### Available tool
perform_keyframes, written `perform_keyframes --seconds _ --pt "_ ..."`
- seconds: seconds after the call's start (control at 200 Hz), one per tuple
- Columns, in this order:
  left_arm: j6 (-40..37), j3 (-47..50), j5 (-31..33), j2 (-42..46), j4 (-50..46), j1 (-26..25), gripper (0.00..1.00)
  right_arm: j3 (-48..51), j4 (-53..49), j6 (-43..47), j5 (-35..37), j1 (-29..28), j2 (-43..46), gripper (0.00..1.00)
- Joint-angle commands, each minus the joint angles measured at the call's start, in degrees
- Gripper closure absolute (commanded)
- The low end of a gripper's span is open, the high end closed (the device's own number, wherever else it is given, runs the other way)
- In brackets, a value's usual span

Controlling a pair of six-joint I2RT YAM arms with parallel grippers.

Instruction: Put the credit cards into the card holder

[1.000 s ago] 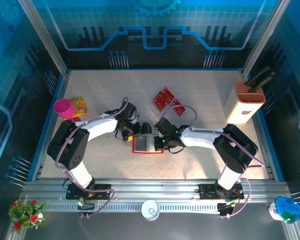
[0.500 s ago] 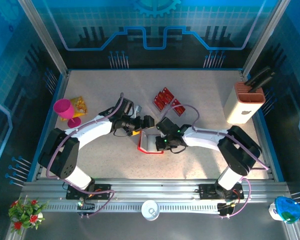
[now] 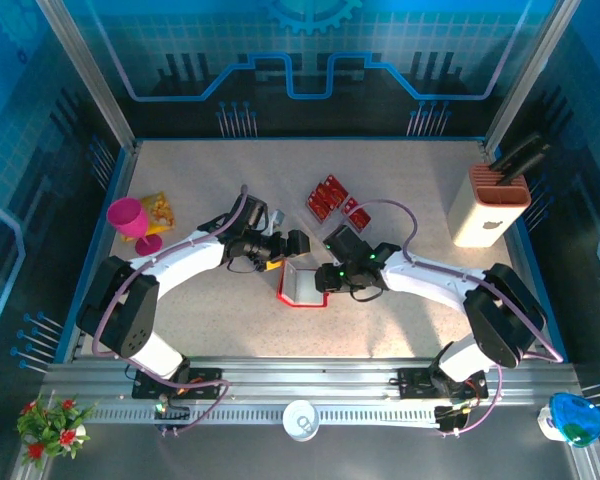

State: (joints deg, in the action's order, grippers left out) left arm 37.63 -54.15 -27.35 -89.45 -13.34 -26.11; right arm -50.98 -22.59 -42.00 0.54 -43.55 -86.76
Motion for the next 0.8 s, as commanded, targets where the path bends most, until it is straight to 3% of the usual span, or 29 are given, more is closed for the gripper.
perform_keyframes --seconds 0.0,0.12,0.275,0.475,0.745,0.795 --pt "0.27 0.58 -1.81 0.08 0.25 -0.14 0.01 0.05 -1.76 -0.63 2.09 1.06 -1.44 0.58" --pt "-0.01 0.28 -1.78 -0.18 -0.09 -0.17 0.01 -0.50 -1.08 -0.21 1.71 1.95 -3.16 0.63" --pt "-0.01 -0.49 -2.18 -0.28 -0.19 -0.34 0.01 -0.23 1.72 0.29 -0.33 3.61 -4.16 1.00" --pt "-0.37 -3.40 -2.64 -1.34 -0.72 -2.64 0.01 2.55 9.54 -0.14 -5.98 5.88 -3.85 1.00" --pt "0.25 -6.15 -2.44 -6.95 0.64 -6.01 0.01 3.78 10.50 -1.29 -7.30 7.26 -2.85 1.00" --pt "0.26 -6.72 -2.47 -8.39 0.69 -6.21 0.01 4.67 9.45 -1.78 -6.70 7.96 -1.22 0.86"
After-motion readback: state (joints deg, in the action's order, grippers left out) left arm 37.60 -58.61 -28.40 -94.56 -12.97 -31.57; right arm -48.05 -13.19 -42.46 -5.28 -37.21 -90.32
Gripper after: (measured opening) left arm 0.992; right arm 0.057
